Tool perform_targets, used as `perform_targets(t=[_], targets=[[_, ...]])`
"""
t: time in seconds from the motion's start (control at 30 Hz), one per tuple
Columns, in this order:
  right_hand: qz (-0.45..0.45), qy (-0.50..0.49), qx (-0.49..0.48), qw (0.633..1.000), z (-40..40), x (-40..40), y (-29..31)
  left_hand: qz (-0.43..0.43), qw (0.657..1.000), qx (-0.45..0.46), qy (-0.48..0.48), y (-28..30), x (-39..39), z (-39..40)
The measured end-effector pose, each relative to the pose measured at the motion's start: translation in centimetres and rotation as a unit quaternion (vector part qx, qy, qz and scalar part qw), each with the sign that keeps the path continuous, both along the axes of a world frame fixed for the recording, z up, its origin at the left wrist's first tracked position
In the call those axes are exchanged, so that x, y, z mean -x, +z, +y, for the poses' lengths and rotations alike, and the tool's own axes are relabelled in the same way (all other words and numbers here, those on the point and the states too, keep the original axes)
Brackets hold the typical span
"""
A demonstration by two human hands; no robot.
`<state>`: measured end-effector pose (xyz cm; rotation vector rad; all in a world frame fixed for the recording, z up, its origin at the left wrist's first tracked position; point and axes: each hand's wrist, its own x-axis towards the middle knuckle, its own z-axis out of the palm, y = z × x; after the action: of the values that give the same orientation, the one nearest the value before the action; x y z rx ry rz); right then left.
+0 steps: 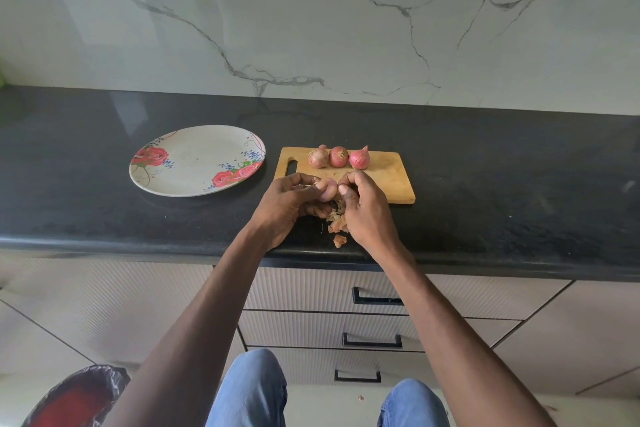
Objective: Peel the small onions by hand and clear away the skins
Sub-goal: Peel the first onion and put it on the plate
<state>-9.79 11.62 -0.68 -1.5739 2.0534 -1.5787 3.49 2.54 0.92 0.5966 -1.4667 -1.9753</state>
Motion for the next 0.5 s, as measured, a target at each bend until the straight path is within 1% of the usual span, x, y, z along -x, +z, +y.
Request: perform_targets(t=[0.1,0.23,0.37,0.5], targets=[[0.014,0.005,0.003,1.000,0.02,-0.01,-0.30,0.007,1.000,-0.006,0.004,-0.13,0.11,-0.17],[0.012,0.001,0.014,1.000,0.15,-0.12,-0.18,0.008,1.000,-0.002,-0.003,-0.18,0.03,-0.24],[-0.021,-0.014,0.056,0.998,0.33,0.07,0.15,0.011,1.000,0.003,-0.014,-0.02,-0.02,-0.03],[-0.026,-0.017,0.078,0.996,0.44,0.10,0.23,0.009,1.000,-0.003,-0.018,0.13,0.01,0.04]])
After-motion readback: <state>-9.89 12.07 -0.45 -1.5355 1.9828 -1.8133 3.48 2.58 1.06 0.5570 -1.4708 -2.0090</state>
